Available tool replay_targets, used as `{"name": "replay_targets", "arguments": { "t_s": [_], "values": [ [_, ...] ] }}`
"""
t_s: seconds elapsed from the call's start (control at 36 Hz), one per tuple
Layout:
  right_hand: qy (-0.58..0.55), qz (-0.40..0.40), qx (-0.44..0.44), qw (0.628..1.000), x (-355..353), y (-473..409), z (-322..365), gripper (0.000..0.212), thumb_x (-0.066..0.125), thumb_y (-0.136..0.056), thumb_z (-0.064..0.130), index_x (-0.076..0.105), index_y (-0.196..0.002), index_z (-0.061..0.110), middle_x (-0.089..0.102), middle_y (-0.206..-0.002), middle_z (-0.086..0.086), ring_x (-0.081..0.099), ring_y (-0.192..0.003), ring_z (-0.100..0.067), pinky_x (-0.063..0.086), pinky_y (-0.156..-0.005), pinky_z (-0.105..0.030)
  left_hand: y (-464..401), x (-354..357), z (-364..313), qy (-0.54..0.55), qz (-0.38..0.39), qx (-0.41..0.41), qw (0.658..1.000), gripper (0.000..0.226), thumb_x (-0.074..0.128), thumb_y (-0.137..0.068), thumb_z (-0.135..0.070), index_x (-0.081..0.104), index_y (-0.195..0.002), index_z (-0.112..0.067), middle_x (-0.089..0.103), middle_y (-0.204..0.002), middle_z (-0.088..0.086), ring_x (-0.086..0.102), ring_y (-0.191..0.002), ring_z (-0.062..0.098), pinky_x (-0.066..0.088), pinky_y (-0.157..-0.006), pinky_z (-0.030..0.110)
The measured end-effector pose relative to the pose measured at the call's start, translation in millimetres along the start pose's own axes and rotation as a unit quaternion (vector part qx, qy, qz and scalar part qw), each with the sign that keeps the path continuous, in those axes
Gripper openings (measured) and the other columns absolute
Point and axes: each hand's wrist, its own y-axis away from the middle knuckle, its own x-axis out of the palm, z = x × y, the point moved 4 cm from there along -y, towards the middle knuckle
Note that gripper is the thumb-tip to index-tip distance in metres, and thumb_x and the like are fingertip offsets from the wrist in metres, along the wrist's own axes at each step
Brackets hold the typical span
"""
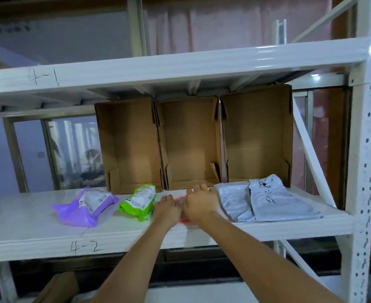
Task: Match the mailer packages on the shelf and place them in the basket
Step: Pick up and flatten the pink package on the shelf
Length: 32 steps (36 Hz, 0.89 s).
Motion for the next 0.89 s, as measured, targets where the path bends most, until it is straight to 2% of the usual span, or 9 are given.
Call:
{"name": "replay_targets", "arguments": {
  "t_s": [0.11, 0.25, 0.36, 0.47, 0.61, 0.67, 0.75, 0.83, 0.89],
  "values": [
    [-0.095, 0.108, 0.049, 0.988, 8, 4, 3, 0.051, 0.032, -0.098, 0.045, 0.047, -0.138, 0.017, 0.046, -0.141, -0.011, 0.037, -0.131, -0.029, 0.036, -0.100, -0.042, -1, -11, 0, 0.188, 0.021, -0.105, 0.976, 0.036, 0.032, -0.099, -0.016, 0.052, -0.127, -0.004, 0.050, -0.129, 0.017, 0.050, -0.121, 0.032, 0.041, -0.097, 0.034],
    [-0.192, 0.211, 0.113, 0.952, 27, 9, 1, 0.072, 0.032, -0.087, 0.063, 0.040, -0.145, 0.020, 0.039, -0.149, -0.010, 0.035, -0.135, -0.032, 0.030, -0.109, -0.044, -4, -9, -8, 0.629, 0.037, -0.249, 0.735, 0.018, 0.040, -0.086, -0.021, 0.045, -0.074, -0.008, 0.047, -0.071, 0.010, 0.050, -0.083, 0.025, 0.042, -0.077, 0.033],
    [-0.312, 0.190, 0.133, 0.922, 17, 14, -1, 0.096, 0.026, -0.068, 0.080, 0.043, -0.141, 0.020, 0.050, -0.140, -0.012, 0.044, -0.127, -0.034, 0.036, -0.104, -0.045, 9, -19, -13, 0.693, 0.023, -0.252, 0.675, 0.037, 0.033, -0.089, -0.018, 0.053, -0.059, -0.008, 0.055, -0.058, 0.012, 0.048, -0.058, 0.025, 0.042, -0.061, 0.028],
    [-0.476, 0.138, 0.161, 0.854, 4, 15, -6, 0.059, 0.047, -0.079, 0.064, 0.056, -0.116, 0.018, 0.063, -0.118, -0.008, 0.058, -0.112, -0.028, 0.045, -0.099, -0.041, 9, -18, -23, 0.704, 0.036, -0.188, 0.683, 0.048, 0.027, -0.097, -0.035, 0.059, -0.071, -0.009, 0.063, -0.065, 0.014, 0.052, -0.064, 0.023, 0.044, -0.061, 0.028],
    [-0.778, 0.126, 0.244, 0.566, -7, 15, -12, 0.026, 0.044, -0.097, 0.029, 0.064, -0.093, 0.013, 0.068, -0.093, -0.009, 0.063, -0.091, -0.026, 0.047, -0.096, -0.040, 7, -37, -40, 0.605, 0.038, -0.063, 0.792, 0.054, 0.028, -0.103, -0.034, 0.071, -0.076, -0.017, 0.068, -0.097, 0.017, 0.063, -0.089, 0.028, 0.050, -0.084, 0.031],
    [-0.742, 0.138, 0.268, 0.599, -4, 17, -19, 0.024, 0.044, -0.093, 0.024, 0.064, -0.099, 0.010, 0.069, -0.102, -0.011, 0.064, -0.095, -0.028, 0.049, -0.094, -0.038, 13, -36, -41, 0.502, 0.088, -0.031, 0.860, 0.038, 0.041, -0.098, -0.037, 0.068, -0.074, -0.023, 0.065, -0.100, 0.013, 0.061, -0.097, 0.025, 0.048, -0.094, 0.035],
    [-0.570, 0.102, 0.309, 0.754, 3, 25, -39, 0.038, 0.048, -0.089, 0.029, 0.050, -0.122, 0.009, 0.060, -0.125, -0.014, 0.057, -0.107, -0.030, 0.047, -0.090, -0.034, 32, -25, -42, 0.296, 0.166, 0.001, 0.941, 0.024, 0.053, -0.090, -0.032, 0.064, -0.077, -0.016, 0.062, -0.083, 0.007, 0.057, -0.080, 0.022, 0.044, -0.069, 0.027],
    [-0.431, 0.062, 0.282, 0.855, 1, 33, -56, 0.054, 0.050, -0.088, 0.038, 0.046, -0.132, 0.007, 0.052, -0.130, -0.014, 0.050, -0.118, -0.032, 0.044, -0.094, -0.037, 34, -5, -37, 0.193, 0.178, 0.064, 0.963, 0.030, 0.045, -0.097, -0.024, 0.071, -0.110, -0.015, 0.067, -0.111, 0.006, 0.061, -0.103, 0.022, 0.046, -0.091, 0.028],
    [-0.312, 0.040, 0.218, 0.924, -1, 30, -60, 0.051, 0.049, -0.091, 0.034, 0.044, -0.133, 0.005, 0.045, -0.134, -0.013, 0.044, -0.124, -0.032, 0.042, -0.096, -0.039, 30, -2, -30, 0.222, 0.168, 0.046, 0.959, 0.027, 0.050, -0.093, -0.025, 0.074, -0.105, -0.027, 0.070, -0.112, -0.002, 0.062, -0.105, 0.018, 0.046, -0.100, 0.033]
  ]
}}
